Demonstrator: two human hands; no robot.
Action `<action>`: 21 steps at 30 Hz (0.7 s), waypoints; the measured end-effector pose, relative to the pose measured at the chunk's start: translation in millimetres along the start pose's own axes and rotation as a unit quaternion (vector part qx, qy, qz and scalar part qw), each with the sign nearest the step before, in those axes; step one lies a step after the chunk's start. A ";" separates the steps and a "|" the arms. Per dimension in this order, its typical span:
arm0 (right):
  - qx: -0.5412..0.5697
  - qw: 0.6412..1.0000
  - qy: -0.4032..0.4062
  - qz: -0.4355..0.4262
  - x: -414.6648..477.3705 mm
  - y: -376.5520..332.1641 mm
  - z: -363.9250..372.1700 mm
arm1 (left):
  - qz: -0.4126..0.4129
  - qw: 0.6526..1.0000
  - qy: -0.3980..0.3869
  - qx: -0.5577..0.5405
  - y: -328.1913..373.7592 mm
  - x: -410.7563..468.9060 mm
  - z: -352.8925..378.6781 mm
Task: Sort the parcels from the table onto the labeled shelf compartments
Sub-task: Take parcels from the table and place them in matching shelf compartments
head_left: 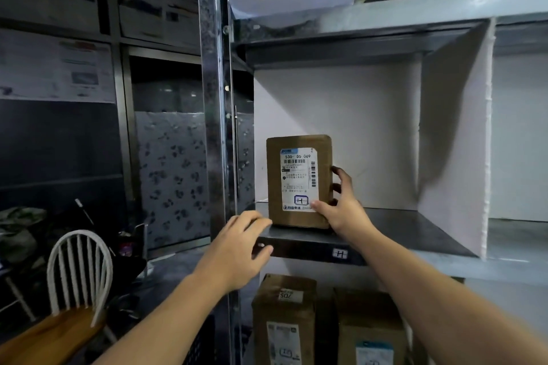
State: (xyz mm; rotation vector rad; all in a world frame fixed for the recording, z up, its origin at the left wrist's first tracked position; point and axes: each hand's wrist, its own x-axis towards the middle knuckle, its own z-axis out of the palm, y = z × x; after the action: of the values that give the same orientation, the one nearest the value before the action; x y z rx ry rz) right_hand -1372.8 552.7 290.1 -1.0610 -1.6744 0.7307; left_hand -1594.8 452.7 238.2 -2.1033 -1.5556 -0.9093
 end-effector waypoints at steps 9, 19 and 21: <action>-0.015 1.000 -0.017 -0.001 5.6 2.4 11.8 | 0.026 0.999 0.007 -0.021 -8.7 -1.0 6.2; -0.084 0.996 0.007 0.007 8.7 4.5 15.2 | 0.025 0.999 0.007 -0.024 -7.9 -2.4 8.6; -0.101 0.995 0.011 0.003 9.1 3.4 15.4 | 0.025 0.999 0.007 -0.024 -4.6 -1.5 7.4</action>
State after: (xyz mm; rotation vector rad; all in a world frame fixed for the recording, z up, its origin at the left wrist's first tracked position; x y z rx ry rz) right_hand -1387.5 562.6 285.8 -1.2099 -1.7541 0.5607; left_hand -1597.4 457.8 231.4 -2.1546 -1.4807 -0.9495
